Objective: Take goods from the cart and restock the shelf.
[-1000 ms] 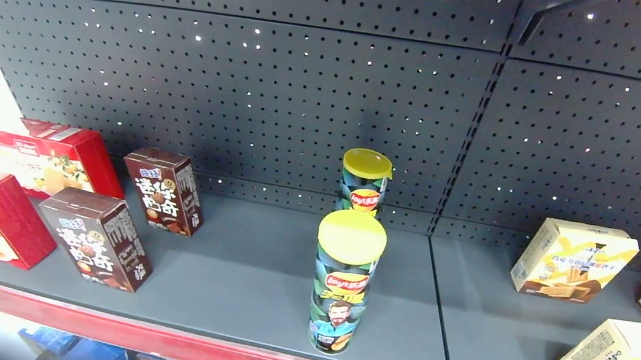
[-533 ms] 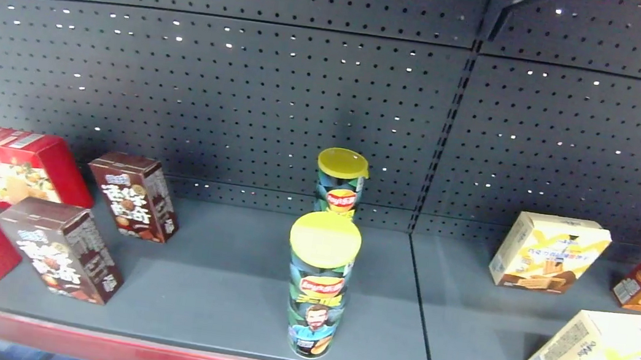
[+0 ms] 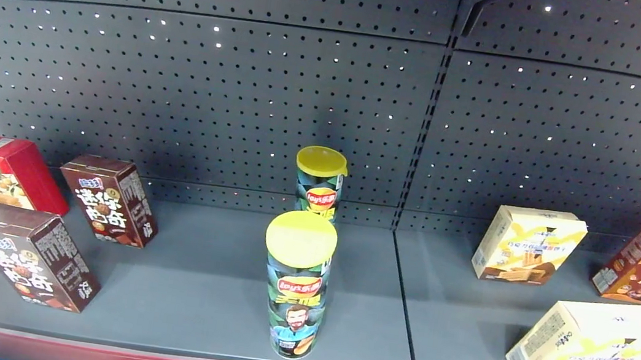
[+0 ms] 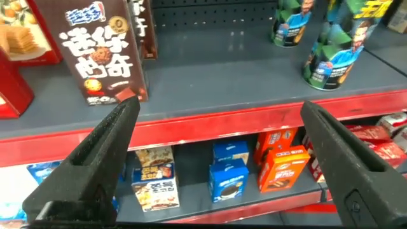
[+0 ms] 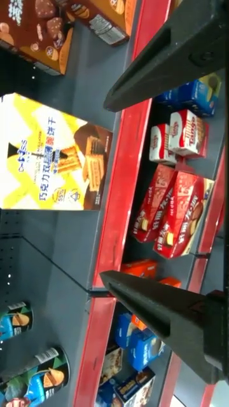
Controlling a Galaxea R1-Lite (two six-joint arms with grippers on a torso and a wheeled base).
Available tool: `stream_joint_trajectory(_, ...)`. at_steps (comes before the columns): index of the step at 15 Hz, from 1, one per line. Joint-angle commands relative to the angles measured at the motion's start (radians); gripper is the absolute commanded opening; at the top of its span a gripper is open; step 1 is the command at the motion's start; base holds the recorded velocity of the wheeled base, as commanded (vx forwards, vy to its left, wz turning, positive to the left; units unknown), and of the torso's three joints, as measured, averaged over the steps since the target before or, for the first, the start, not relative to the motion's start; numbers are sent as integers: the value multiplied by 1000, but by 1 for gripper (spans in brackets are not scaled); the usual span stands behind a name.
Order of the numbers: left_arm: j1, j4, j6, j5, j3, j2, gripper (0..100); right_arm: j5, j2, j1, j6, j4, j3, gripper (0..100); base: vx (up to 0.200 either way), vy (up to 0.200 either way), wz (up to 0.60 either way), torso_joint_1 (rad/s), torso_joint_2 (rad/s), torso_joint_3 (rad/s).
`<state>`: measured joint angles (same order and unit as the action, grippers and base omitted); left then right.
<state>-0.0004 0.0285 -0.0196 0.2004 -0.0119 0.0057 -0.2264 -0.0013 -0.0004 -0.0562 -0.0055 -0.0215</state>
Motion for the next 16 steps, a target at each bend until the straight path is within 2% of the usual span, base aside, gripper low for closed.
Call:
stream_joint_trajectory(1,0,1,0,5,0,2,100,-1,1,0,-1,-1,0,100,0,200,0,-7,-2,2)
stream_joint_trajectory(3,0,1,-3,19,0,2,100,-1,1,0,-1,-1,0,100,0,200,0,-2,-2,-2)
stream_joint_trajectory(12,0,1,-3,19,0,2,100,-1,1,0,-5,-1,0,100,0,0,0,0,0,0)
stream_joint_trajectory(14,0,1,-5,19,0,2,100,-1,1,0,-5,-1,0,100,0,200,0,5,0,5)
stream_joint_trajectory(16,0,1,-5,19,0,2,100,-1,1,0,-5,-1,0,100,0,0,0,0,0,0)
